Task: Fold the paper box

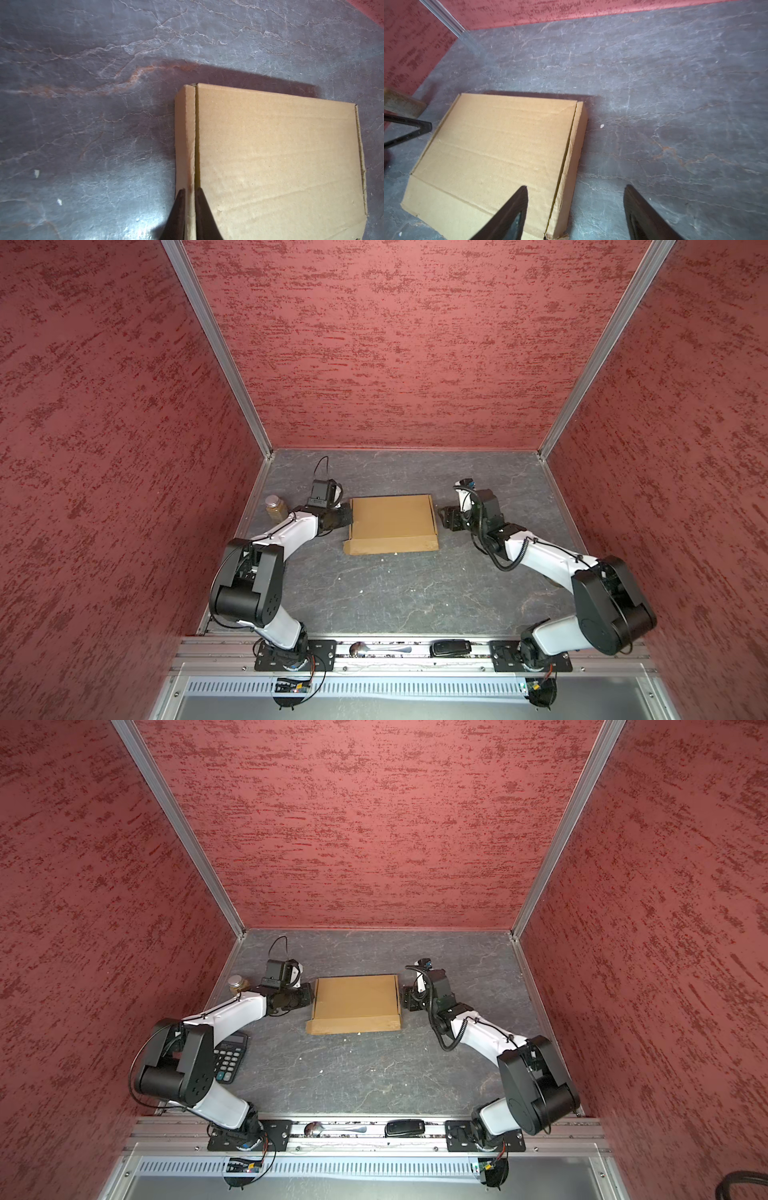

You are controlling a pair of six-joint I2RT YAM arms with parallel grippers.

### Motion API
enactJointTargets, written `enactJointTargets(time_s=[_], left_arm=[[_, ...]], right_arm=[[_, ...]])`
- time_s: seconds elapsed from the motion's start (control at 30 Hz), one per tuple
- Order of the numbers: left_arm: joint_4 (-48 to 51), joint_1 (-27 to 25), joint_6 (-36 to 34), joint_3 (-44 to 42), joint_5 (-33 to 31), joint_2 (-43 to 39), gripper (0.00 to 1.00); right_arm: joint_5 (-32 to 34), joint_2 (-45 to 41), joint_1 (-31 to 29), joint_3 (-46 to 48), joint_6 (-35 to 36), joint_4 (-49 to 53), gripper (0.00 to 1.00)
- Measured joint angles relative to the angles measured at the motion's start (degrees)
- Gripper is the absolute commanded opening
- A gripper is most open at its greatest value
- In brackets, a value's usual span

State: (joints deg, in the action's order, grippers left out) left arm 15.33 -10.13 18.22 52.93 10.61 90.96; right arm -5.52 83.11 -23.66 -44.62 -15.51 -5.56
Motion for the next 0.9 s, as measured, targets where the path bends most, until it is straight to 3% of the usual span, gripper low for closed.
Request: enactJointTargets(time_s=[0.4, 0.9], left_arm=[[0.1, -0.1, -0.7, 0.5, 0.8, 0.8, 0.15], [1.7, -2.5, -3.1, 5.1, -3.3, 5.6, 0.16]], right_arm=[[-1.6, -0.6, 0.3, 0.2, -0.6, -0.2, 0.74], [-2.1, -0.8, 0.6, 1.4, -1.0, -0.6, 0.73]])
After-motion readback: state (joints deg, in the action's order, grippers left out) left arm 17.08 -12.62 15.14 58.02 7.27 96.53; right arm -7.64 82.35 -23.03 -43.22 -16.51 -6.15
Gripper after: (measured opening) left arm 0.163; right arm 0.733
